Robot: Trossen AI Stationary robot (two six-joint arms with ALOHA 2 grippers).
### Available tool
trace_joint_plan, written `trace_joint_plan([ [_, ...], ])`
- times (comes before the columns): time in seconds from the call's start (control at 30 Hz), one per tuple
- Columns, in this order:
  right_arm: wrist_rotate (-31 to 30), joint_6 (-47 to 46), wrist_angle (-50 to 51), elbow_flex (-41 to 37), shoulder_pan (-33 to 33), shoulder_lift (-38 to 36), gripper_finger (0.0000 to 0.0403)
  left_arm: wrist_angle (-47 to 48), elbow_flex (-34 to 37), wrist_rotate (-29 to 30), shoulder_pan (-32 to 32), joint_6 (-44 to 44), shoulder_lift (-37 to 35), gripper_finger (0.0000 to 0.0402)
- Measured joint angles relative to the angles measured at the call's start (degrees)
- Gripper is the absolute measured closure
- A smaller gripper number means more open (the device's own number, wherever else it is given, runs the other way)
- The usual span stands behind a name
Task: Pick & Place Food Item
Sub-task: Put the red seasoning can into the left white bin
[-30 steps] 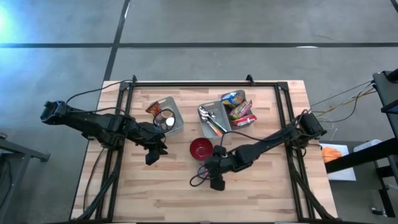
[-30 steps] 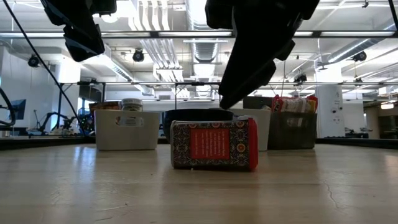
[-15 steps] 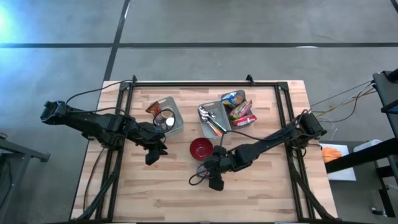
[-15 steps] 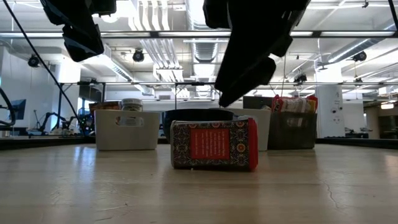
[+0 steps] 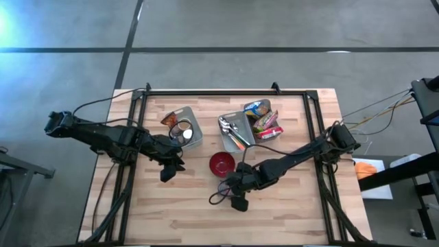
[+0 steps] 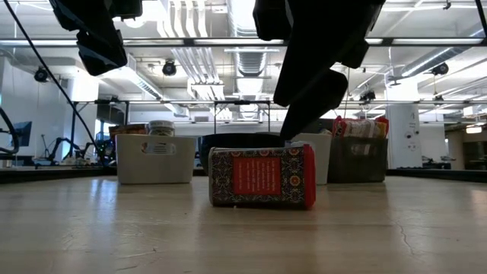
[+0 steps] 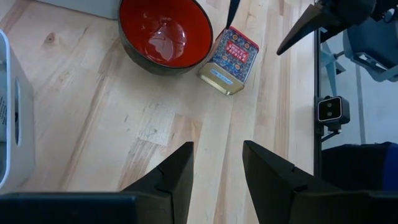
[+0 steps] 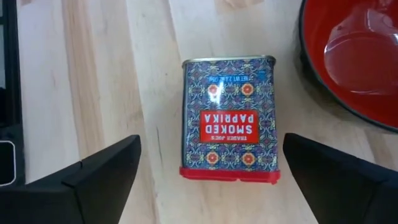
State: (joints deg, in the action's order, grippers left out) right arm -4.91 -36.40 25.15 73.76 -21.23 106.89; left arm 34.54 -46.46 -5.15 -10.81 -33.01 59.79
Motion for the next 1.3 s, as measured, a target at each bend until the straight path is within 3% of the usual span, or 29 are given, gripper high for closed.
trace_joint_plan([
  [0.33,-4.12,-3.7,0.13,-0.01,0.28,0.0,0.0024,0.01,0.0,-0.04,0.0,0.0,0.0,0.0258],
  [1.0,-4.74,-0.69,-2.24,-3.05,0.09,0.07,0.0024,0.0,0.0,-0.11,0.0,0.15,0.0,0.0258],
  [1.3,-4.72,2.42,-0.98,1.52,-0.55,7.26,0.0024,0.0,0.02,0.02,-0.01,-0.02,0.0,0.0258],
])
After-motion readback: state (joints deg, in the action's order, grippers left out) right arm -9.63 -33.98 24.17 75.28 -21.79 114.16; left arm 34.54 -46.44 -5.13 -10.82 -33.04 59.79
